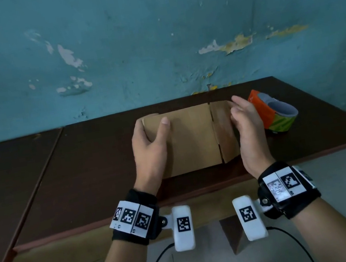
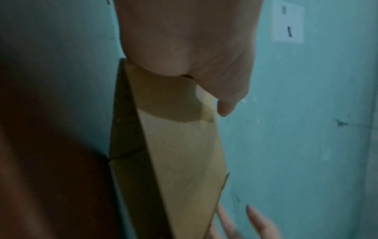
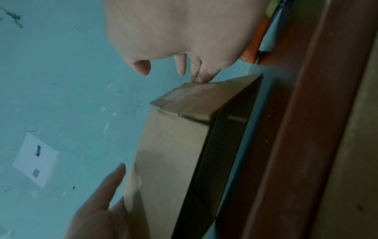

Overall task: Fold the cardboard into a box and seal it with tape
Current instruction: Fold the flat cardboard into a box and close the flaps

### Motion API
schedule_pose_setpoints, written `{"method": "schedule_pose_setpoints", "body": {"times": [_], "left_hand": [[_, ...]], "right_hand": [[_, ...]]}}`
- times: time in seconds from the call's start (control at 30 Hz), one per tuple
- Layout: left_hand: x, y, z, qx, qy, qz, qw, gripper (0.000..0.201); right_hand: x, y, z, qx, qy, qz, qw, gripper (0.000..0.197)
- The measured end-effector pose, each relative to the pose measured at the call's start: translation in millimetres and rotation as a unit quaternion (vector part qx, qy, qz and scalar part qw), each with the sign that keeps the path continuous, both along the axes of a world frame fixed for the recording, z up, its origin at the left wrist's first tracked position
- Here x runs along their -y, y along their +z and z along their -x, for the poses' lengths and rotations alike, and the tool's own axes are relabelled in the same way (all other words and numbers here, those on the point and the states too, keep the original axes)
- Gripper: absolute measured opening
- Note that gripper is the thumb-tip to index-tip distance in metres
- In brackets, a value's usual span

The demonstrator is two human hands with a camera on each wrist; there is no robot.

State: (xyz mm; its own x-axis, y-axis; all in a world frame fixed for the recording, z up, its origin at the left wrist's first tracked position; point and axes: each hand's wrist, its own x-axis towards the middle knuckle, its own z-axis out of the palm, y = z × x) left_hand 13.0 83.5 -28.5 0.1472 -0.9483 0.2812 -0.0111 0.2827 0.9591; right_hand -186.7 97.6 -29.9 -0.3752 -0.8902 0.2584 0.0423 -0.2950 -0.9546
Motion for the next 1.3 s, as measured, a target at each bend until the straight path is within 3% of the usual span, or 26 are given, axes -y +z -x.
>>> {"method": "schedule_pose_setpoints", "body": {"times": [0.1, 0.2, 0.4, 0.57, 0.73, 0.87, 1.13, 1.3], "left_hand": [[-6.5, -1.0, 3.7, -0.034, -0.046, -0.002, 0.998, 0.032], [-6.5, 1.0, 6.4, -0.082, -0.089, 0.014, 0.993, 0.041], [-3.5, -4.4, 19.4, -0.05, -0.062, 0.074, 0.994, 0.059], [-0.2, -9.0, 23.9, -0.034, -0.056, 0.103, 0.992, 0.045], [1.6, -5.2, 25.6, -0.009, -0.062, 0.117, 0.991, 0.017], [-0.2, -4.5, 24.6, 0.028, -0.063, 0.133, 0.989, 0.012], [6.9, -9.4, 13.7, 0.061, -0.137, 0.139, 0.979, 0.027], [4.0, -8.4, 9.8, 0.048, -0.189, 0.137, 0.971, 0.053]], "right_hand": [[-3.6, 2.5, -2.2, -0.024, 0.007, 0.008, 1.0, 0.049], [-6.2, 4.7, -1.6, 0.007, 0.022, 0.013, 1.0, 0.051], [-9.4, 4.9, -4.7, 0.018, 0.031, 0.022, 0.999, 0.049], [-10.2, 3.9, -2.4, 0.013, 0.018, 0.035, 0.999, 0.046], [-10.1, 1.9, -3.3, 0.005, -0.013, 0.056, 0.998, 0.038], [-9.5, 0.5, -4.7, 0.0, -0.012, 0.062, 0.998, 0.031], [-7.1, -7.5, -2.1, -0.018, 0.005, 0.069, 0.997, 0.041], [-5.9, -9.5, -1.0, -0.019, 0.012, 0.058, 0.998, 0.03]]}}
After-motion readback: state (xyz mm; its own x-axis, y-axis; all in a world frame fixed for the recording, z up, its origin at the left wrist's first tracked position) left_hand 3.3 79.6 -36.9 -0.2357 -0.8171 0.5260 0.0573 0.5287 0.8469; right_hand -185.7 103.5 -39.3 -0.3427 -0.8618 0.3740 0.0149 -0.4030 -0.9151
